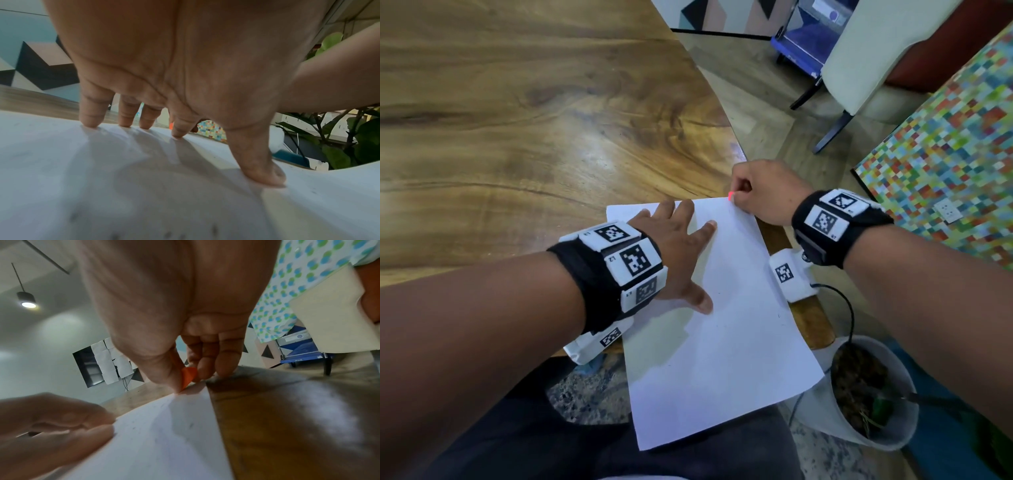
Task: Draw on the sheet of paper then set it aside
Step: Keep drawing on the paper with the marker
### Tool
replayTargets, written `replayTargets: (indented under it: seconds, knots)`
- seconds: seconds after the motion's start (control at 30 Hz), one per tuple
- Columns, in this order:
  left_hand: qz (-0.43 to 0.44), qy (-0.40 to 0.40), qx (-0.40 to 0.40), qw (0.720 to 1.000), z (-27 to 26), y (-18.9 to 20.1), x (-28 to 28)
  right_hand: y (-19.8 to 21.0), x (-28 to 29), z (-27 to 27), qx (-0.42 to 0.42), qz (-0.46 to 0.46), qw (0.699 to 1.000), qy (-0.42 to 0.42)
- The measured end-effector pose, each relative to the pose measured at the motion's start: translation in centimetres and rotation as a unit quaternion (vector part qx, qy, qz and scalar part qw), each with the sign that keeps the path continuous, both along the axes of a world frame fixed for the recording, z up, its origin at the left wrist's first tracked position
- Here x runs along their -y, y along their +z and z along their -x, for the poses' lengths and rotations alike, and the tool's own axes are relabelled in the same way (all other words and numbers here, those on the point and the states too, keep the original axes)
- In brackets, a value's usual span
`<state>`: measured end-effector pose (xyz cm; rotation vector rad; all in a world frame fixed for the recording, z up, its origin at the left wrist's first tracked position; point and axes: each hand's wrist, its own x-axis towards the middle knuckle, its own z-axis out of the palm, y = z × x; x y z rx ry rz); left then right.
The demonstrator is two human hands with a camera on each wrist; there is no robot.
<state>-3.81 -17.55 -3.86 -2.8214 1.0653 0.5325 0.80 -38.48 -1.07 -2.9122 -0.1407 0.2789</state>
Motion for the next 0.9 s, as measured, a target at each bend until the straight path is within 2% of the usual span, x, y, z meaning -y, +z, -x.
replayTargets:
  seconds: [0.1,0.3,0.4,0.7,0.9]
  knots:
    - [-0.004,0.007,-0.009,1.0,-0.1,0.0,0.1,0.0,0.4,0.8,0.002,0.001,1.0,0.01]
    - [-0.009,0.007,-0.013,1.0,-0.1,0.0,0.1,-0.7,0.8,7.8,-0.015,0.019,0.994,0.102]
    - [-0.009,0.007,-0.01,1.0,0.2,0.0,0.0,-0.9,1.0,9.6,-0.026,0.003,0.994,0.11]
    - [0.001,0.026,-0.011,1.0,-3.0,0.9,0.0,-0.9,1.0,4.1,0.027,-0.001,0.999,0.041]
    - [-0.025,0.0,-0.015,1.0,-3.1,0.9,0.6,-0.8,1.4,4.5,0.016,-0.003,0.999,0.046]
